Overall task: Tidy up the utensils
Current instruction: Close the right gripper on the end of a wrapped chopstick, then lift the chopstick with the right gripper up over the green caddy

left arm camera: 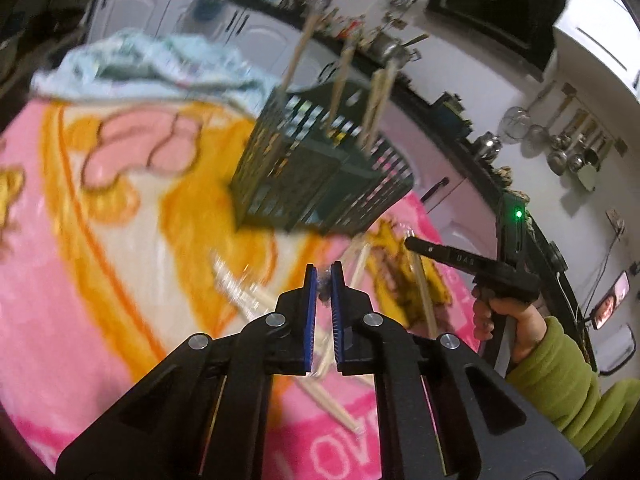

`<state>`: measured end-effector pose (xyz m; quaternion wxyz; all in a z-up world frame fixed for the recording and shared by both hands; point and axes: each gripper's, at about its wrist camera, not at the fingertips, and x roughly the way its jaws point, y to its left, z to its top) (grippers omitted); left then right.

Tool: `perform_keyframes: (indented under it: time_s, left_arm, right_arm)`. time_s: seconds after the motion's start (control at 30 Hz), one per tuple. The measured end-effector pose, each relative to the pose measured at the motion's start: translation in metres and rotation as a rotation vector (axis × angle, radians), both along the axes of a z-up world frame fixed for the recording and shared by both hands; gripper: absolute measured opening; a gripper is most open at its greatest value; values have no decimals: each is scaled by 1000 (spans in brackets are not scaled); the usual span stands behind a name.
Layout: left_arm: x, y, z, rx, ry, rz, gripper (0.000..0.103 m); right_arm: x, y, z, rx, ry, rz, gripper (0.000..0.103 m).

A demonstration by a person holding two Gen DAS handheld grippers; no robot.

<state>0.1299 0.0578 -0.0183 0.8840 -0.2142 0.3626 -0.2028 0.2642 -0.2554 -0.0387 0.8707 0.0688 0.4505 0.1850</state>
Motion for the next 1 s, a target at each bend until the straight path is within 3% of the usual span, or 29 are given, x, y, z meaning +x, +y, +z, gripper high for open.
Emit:
perform_keyframes:
  time_s: [0.47,1.0]
  left_arm:
    - [8,-25,65,49,-125,-42,3]
    - [6,-33,158,112,-320,-43,3]
  right_arm:
    - [-45,6,72,-15,-231,73,6]
    - [-66,23,151,2,-460,113,5]
